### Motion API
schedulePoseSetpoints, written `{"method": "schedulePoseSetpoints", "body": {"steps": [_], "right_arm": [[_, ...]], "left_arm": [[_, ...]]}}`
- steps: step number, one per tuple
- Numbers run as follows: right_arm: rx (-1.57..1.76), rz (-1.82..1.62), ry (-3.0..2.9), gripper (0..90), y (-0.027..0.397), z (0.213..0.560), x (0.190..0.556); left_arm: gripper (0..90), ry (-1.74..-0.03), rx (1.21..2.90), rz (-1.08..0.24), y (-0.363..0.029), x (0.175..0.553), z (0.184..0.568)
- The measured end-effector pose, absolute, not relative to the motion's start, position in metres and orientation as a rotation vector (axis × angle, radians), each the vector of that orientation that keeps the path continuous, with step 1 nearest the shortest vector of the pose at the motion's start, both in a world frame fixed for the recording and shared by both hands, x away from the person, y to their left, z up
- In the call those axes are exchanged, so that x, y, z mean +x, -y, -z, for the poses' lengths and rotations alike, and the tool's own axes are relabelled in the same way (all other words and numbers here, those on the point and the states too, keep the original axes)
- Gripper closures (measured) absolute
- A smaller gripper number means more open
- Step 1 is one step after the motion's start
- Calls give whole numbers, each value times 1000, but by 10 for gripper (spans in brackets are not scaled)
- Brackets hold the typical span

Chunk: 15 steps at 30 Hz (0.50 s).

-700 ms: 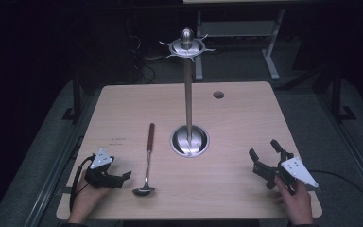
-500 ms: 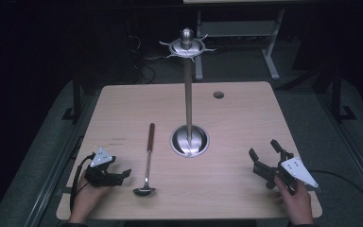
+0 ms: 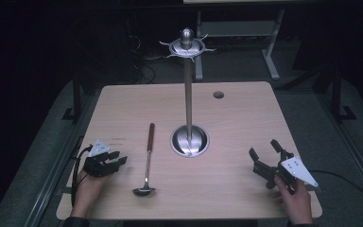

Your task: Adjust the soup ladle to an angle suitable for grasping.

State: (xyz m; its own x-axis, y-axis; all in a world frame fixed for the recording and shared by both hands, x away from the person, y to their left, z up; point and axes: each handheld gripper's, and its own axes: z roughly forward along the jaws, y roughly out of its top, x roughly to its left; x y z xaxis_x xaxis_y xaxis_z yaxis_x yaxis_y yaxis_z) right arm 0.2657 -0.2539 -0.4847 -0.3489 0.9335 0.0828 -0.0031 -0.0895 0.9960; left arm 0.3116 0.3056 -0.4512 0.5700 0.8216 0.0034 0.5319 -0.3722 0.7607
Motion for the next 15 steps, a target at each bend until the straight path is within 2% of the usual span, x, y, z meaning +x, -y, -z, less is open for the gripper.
{"method": "schedulePoseSetpoints", "body": {"steps": [1,7,9,15], "right_arm": [[1070,-1542,-1407,128,254,485,266],[1071,-1540,-1408,128,254,485,265],[1072,-1540,-1410,129,254,485,266],[1068,-1540,-1409,129,253,485,265]], "left_arm": [[666,-1071,2074,-499,-304,317,450],[869,-1039,2102,-542,-298,326,447],[900,-1036,2098,-549,-296,329,444],[900,-1040,2076,-527,-295,341,440]]}}
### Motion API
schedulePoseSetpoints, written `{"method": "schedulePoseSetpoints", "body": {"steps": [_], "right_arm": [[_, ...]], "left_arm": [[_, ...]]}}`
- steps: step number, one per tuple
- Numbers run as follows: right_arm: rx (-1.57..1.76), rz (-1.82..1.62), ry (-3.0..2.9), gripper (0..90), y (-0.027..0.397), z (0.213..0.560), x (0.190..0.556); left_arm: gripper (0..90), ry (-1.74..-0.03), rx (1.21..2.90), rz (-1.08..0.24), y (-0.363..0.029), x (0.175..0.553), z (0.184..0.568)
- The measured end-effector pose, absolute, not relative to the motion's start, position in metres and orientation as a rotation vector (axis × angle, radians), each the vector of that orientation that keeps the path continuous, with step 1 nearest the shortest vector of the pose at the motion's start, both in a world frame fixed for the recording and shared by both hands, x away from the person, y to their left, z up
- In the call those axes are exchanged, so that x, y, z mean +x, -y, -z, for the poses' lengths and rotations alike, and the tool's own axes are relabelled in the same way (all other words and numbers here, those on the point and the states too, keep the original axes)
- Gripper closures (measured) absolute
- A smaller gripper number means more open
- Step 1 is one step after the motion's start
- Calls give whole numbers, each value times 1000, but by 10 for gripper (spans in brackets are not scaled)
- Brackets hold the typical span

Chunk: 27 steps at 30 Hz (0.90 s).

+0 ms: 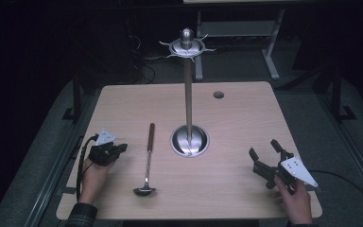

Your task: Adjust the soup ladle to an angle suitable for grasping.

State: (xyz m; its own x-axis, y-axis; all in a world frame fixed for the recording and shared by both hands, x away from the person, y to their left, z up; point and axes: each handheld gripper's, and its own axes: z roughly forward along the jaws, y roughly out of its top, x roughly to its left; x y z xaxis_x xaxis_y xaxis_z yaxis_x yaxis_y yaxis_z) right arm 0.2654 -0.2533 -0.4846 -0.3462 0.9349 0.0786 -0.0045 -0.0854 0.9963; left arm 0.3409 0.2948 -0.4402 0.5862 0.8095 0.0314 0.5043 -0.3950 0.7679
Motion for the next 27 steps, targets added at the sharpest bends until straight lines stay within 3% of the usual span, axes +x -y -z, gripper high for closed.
{"method": "schedulePoseSetpoints", "body": {"steps": [10,27], "right_arm": [[1064,-1536,-1412,128,253,485,266],[1062,-1538,-1414,128,253,485,265]], "left_arm": [[900,-1052,2023,-471,-287,368,444],[900,-1022,2077,-452,-247,396,462]]}}
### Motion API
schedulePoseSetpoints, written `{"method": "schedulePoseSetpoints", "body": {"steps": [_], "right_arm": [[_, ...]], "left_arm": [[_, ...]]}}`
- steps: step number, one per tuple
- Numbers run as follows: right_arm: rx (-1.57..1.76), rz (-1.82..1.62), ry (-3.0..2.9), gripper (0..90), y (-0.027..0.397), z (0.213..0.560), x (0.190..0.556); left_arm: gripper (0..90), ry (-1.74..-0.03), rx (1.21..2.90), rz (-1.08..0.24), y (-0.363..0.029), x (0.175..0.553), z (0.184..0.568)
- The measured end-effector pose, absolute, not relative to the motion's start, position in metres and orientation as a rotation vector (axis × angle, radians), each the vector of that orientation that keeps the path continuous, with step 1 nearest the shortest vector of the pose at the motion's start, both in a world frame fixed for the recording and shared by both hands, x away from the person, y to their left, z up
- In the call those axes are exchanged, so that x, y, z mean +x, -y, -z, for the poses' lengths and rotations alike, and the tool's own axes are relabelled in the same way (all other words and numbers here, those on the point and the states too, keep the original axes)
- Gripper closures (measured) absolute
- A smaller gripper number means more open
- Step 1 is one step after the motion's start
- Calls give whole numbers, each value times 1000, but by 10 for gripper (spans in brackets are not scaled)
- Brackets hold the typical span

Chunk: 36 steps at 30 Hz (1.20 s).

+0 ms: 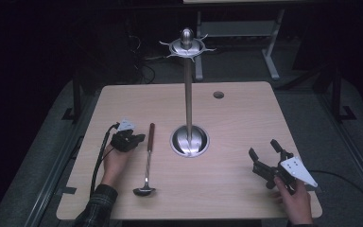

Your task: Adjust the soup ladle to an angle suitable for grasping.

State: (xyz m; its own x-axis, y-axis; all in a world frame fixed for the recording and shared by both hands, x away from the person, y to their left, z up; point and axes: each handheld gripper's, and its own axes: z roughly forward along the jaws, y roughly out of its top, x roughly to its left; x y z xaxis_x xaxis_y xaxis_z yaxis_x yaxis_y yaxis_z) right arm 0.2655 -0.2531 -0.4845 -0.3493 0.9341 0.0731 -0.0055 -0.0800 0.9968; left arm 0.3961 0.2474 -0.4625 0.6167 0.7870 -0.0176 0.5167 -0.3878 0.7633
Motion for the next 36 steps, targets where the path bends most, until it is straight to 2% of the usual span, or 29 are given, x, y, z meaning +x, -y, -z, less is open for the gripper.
{"method": "schedulePoseSetpoints", "body": {"steps": [15,36], "right_arm": [[1056,-1542,-1414,128,254,485,265],[1054,-1544,-1414,129,253,485,265]], "left_arm": [[900,-1004,2110,-410,-233,394,471],[900,-883,2187,-367,-206,386,471]]}}
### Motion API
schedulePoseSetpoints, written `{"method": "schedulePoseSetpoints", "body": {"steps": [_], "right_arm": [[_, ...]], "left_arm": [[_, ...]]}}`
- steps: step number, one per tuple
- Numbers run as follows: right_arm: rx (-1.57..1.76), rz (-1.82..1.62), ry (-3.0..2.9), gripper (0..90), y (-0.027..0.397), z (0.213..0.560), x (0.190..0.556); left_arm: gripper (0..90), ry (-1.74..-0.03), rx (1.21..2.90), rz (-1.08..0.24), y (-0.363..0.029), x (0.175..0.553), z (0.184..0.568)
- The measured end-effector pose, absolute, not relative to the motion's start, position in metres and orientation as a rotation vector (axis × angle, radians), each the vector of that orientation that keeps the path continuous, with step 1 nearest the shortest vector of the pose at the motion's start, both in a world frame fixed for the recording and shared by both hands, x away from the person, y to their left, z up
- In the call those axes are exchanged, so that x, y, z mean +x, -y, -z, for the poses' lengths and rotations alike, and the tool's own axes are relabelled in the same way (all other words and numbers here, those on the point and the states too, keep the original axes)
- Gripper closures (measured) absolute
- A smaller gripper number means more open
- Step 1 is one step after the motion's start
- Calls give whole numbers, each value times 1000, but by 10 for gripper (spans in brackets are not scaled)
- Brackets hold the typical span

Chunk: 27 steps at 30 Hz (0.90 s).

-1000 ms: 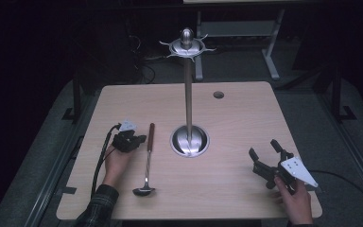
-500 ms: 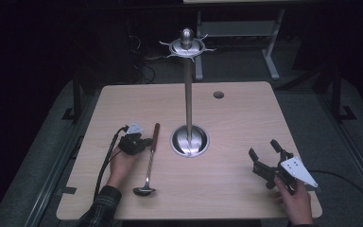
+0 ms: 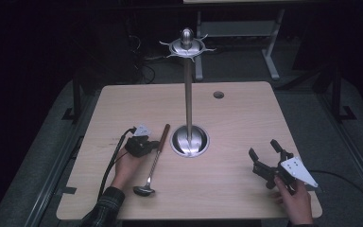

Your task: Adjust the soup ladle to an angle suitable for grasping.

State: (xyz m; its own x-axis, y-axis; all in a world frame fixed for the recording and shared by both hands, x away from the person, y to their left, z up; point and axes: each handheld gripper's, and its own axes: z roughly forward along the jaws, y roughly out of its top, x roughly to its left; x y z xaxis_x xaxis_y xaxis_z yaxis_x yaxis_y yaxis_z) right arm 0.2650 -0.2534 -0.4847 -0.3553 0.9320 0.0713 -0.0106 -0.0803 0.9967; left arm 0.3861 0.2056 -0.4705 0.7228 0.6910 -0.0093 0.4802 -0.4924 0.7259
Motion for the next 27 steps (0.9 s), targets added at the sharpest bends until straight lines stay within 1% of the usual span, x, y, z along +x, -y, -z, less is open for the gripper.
{"method": "schedulePoseSetpoints", "body": {"steps": [10,21,27], "right_arm": [[1051,-1545,-1414,128,253,485,265],[1050,-1545,-1414,128,253,485,265],[1055,-1550,-1412,128,254,485,265]], "left_arm": [[900,-844,2206,-354,-198,383,470],[900,-858,2216,-340,-201,382,466],[900,-885,2238,-259,-210,368,447]]}}
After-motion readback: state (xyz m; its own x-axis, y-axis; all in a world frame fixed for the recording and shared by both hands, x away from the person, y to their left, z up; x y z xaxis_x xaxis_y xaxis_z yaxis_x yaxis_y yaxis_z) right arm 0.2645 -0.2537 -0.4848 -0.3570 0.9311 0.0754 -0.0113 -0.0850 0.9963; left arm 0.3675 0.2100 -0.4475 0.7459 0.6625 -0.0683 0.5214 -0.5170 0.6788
